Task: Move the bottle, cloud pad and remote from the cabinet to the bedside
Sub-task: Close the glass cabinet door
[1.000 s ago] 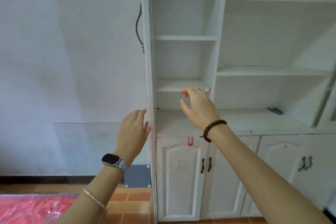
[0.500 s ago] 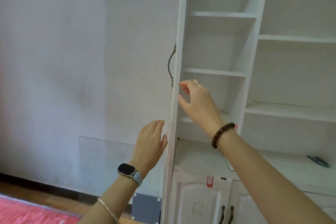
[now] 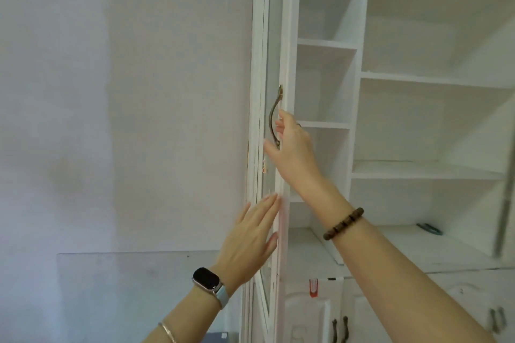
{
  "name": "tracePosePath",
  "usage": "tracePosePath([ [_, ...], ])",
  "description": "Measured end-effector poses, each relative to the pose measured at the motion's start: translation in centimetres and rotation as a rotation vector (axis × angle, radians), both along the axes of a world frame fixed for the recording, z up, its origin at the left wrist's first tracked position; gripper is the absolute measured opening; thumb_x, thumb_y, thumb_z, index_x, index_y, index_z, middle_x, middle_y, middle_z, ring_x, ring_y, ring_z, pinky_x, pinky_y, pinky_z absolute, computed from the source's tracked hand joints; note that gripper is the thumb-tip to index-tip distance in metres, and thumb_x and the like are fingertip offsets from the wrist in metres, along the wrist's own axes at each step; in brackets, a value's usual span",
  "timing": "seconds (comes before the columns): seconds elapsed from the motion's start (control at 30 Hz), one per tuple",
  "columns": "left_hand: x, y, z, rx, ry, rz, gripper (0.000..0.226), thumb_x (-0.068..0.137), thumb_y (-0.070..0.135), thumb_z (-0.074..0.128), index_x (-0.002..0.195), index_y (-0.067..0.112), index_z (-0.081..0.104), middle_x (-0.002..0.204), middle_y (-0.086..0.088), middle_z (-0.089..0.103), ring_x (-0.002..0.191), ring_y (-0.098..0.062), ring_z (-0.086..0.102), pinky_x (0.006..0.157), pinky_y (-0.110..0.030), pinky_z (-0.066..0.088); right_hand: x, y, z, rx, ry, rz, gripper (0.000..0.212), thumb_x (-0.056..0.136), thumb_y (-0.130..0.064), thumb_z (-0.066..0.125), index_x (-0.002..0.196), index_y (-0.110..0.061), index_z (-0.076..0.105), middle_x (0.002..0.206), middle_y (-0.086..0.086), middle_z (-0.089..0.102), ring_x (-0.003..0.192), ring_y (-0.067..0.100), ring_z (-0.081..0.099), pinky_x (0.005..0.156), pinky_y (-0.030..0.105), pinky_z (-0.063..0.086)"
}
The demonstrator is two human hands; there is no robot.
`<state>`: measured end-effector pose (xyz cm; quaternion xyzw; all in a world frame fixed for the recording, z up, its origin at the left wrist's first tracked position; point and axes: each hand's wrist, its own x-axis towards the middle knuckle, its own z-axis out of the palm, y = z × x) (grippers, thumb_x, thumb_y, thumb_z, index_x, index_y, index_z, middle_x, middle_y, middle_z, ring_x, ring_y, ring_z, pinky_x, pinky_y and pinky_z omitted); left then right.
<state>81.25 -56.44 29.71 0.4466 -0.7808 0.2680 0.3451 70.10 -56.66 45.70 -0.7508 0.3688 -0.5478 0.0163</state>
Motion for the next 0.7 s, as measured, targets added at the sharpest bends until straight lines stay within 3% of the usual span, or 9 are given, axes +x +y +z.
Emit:
tracePosePath([
  [0.17, 0.1, -0.7, -0.4, -0.006, -0.019, 0.015, 0.067, 0.093, 0.039, 0.041, 0.15, 0.017, 0.012, 0.157, 0.002, 0.015, 0.143, -0.011, 0.015, 0.114, -0.042, 0.028, 1.6, -0.9, 0.8, -0.074, 0.035, -0.153, 0.052, 0.09, -0.004, 0.057, 0.138, -0.008, 0.038, 0.122, 0.01, 0.059, 0.112, 0.024, 0.057, 0.097, 0.038, 0.05],
  [0.33, 0.1, -1.4, -0.7, -0.002, -0.007, 0.017, 0.067, 0.093, 0.042, 0.039, 0.15, 0.017, 0.012, 0.157, 0.0, 0.014, 0.144, -0.013, 0.012, 0.112, -0.045, 0.03, 2.1, -1.3, 1.4, -0.179, 0.022, -0.284, 0.029, 0.094, -0.002, 0.053, 0.122, -0.008, 0.052, 0.099, 0.01, 0.067, 0.086, 0.022, 0.066, 0.078, 0.035, 0.058],
  [0.7, -2.4, -3.2, -1.1, -0.004, -0.064, -0.036, 0.069, 0.095, 0.038, 0.039, 0.15, 0.016, 0.003, 0.158, -0.002, 0.007, 0.145, -0.015, 0.007, 0.115, -0.047, 0.02, -1.0, -2.6, 0.8, -0.244, 0.007, -0.322, 0.035, 0.092, -0.003, 0.057, 0.126, -0.011, 0.053, 0.103, 0.008, 0.066, 0.093, 0.021, 0.064, 0.083, 0.035, 0.057],
])
